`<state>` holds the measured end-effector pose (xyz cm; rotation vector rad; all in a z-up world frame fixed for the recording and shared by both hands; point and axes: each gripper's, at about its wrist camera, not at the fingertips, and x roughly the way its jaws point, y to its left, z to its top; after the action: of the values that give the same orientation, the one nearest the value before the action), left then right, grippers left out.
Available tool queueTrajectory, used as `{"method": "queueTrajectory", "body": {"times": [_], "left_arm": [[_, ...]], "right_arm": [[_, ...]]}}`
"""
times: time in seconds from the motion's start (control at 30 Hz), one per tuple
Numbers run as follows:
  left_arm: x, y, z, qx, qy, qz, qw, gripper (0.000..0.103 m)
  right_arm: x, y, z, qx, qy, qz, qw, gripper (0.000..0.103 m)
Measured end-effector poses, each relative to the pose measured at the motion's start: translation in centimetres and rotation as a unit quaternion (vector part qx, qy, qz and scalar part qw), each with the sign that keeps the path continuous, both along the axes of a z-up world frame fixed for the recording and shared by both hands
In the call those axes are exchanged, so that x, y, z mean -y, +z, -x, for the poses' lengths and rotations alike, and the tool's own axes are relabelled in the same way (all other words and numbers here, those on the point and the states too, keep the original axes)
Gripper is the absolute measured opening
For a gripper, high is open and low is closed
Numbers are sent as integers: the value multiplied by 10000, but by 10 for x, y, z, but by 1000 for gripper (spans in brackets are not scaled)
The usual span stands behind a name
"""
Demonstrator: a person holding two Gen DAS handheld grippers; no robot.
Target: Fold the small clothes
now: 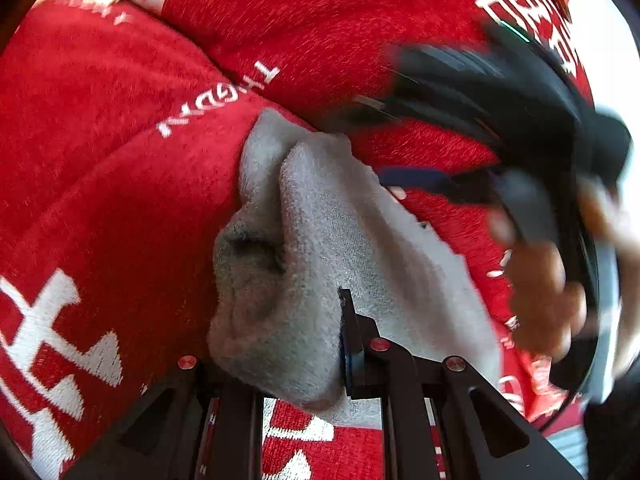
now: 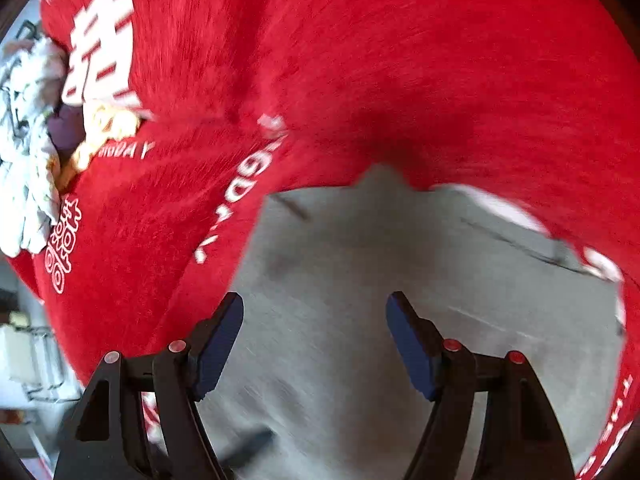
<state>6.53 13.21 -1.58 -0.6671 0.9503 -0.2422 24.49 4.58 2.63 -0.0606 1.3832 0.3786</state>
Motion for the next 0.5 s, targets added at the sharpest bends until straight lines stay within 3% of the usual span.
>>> {"method": "queueTrajectory", "body": {"times": [0.17, 0.27, 0.33, 0.37, 0.4, 0.47, 0.5], "left_arm": [[3, 4, 3, 20, -10, -398, 9992, 17], [0, 2, 1, -39, -5, -333, 9994, 17], [-2, 1, 0, -62, 3, -311, 9995, 17], [-2, 1, -1, -67, 6, -317, 9995, 17], [-3, 1, 0, -65, 9, -325, 9994, 17], [-3, 2, -1, -59, 25, -344, 9994, 17], [-4, 2, 0, -55, 30, -350, 9994, 17]], "right_arm": [[-55, -30, -15, -373, 368, 856, 9949, 77], [-85, -48, -8, -362, 804, 1656, 9823, 79], [-98, -55, 3, -125, 1152, 2087, 9711, 76], [-101, -54, 7, -34, 1239, 2077, 9703, 66], [-101, -51, 10, 45, 1232, 2080, 9703, 45], [-89, -44, 8, 108, 1018, 2048, 9734, 21], [-83, -39, 8, 109, 920, 1874, 9779, 18]]}}
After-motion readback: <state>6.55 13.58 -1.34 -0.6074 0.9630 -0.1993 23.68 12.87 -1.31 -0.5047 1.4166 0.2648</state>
